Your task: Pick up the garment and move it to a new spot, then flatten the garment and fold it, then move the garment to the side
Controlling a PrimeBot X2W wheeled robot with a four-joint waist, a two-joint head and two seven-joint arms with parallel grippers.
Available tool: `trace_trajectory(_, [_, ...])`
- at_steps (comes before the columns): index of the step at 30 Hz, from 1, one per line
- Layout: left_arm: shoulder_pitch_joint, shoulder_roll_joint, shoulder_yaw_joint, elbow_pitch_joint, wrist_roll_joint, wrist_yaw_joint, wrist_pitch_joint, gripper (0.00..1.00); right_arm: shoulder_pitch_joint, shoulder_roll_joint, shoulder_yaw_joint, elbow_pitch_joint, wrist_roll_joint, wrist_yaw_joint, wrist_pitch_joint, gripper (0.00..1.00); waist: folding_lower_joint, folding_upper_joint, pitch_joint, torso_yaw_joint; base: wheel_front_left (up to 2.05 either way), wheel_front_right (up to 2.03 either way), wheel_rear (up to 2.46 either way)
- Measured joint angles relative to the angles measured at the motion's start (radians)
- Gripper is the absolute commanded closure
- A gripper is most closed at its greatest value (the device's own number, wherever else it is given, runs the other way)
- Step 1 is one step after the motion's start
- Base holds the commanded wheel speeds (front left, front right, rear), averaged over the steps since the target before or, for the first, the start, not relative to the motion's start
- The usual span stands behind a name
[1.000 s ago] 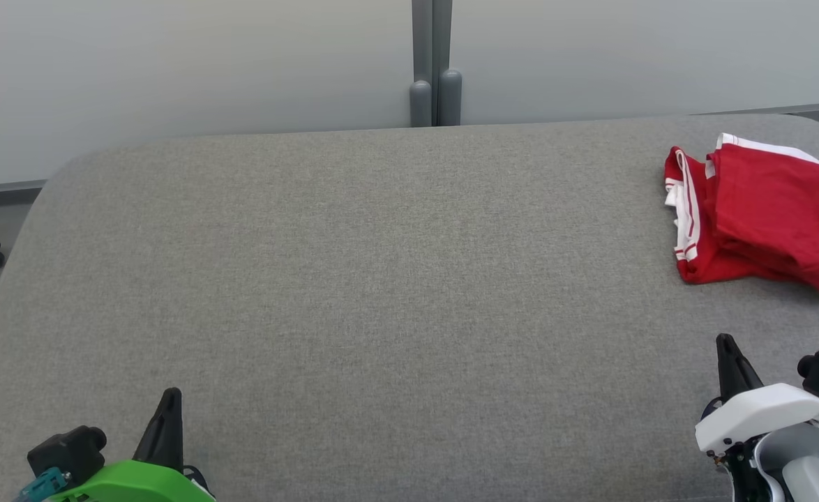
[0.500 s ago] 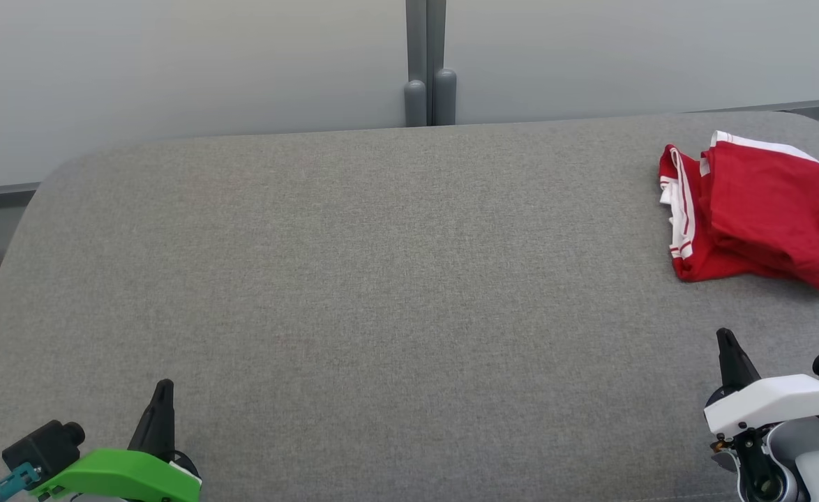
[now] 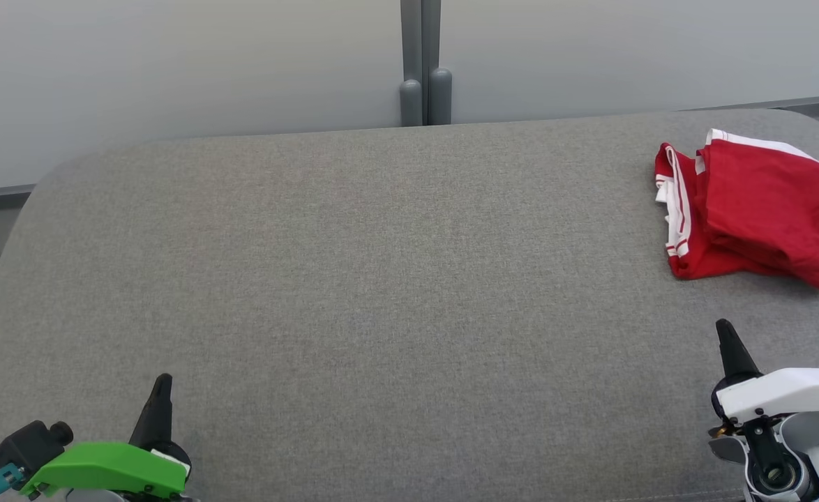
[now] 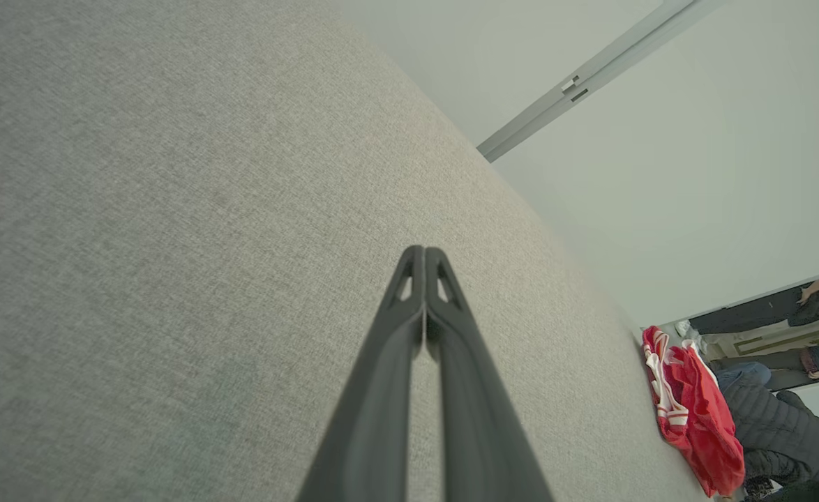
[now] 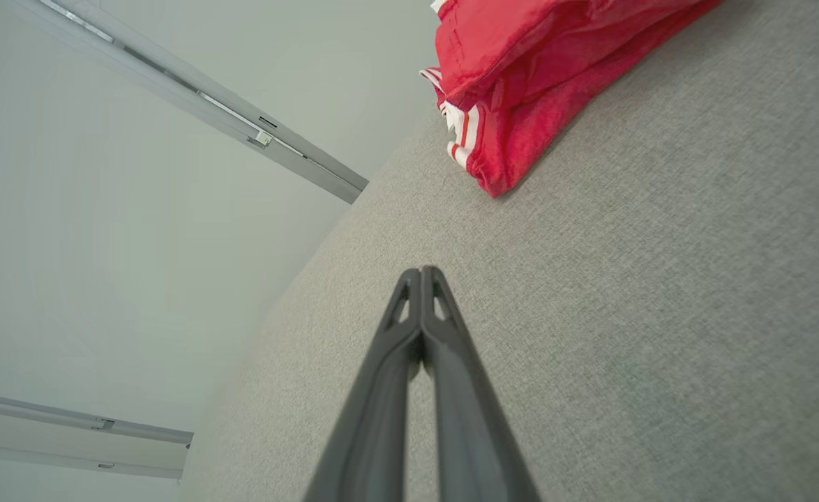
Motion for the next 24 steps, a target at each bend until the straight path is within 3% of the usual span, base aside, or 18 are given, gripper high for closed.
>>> trace_trajectory(24, [-0.045,-0.04,0.089,0.031,-0.279,-0.06,0.079,1.0,-0.026,0.044,-0.074,-0.011,0.317,0.058,0.075,1.0,0.0,0.0,0.002,-0.014,0.0,0.0,0.0])
